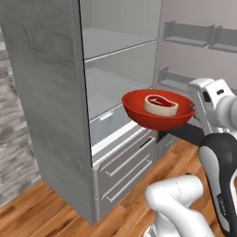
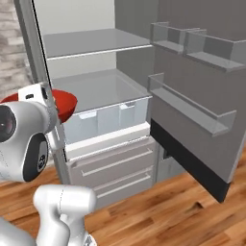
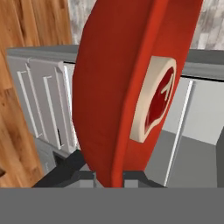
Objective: Place one of the steaks on the plate and the other in the bowl. Then place the bowl in the fridge.
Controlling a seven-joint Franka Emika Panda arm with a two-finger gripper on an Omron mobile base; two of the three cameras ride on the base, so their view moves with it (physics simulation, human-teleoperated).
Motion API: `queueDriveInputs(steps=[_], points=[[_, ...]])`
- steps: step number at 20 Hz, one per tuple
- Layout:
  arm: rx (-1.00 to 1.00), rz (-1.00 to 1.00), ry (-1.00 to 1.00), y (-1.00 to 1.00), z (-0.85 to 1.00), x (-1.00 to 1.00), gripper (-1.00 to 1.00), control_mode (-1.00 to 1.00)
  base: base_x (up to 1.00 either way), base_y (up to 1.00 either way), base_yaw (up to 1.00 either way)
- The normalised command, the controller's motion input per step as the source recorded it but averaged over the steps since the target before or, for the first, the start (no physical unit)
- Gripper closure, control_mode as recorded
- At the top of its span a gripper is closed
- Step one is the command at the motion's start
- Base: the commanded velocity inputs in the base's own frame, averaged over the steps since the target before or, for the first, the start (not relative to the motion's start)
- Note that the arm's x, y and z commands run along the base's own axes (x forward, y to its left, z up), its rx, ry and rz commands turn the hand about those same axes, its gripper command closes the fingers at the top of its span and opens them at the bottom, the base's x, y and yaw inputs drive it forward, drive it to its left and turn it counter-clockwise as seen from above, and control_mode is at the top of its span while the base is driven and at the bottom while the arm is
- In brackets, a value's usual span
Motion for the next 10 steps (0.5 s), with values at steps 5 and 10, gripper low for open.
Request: queueDriveInputs(steps=[5, 10], points=[[0.00, 0.00, 0.00, 0.00, 0.00, 0.00, 1.00, 1.00, 0.73, -0.01, -0.05], [0.00, 0.00, 0.00, 0.00, 0.00, 0.00, 1.00, 1.00, 0.52, -0.18, -0.04]])
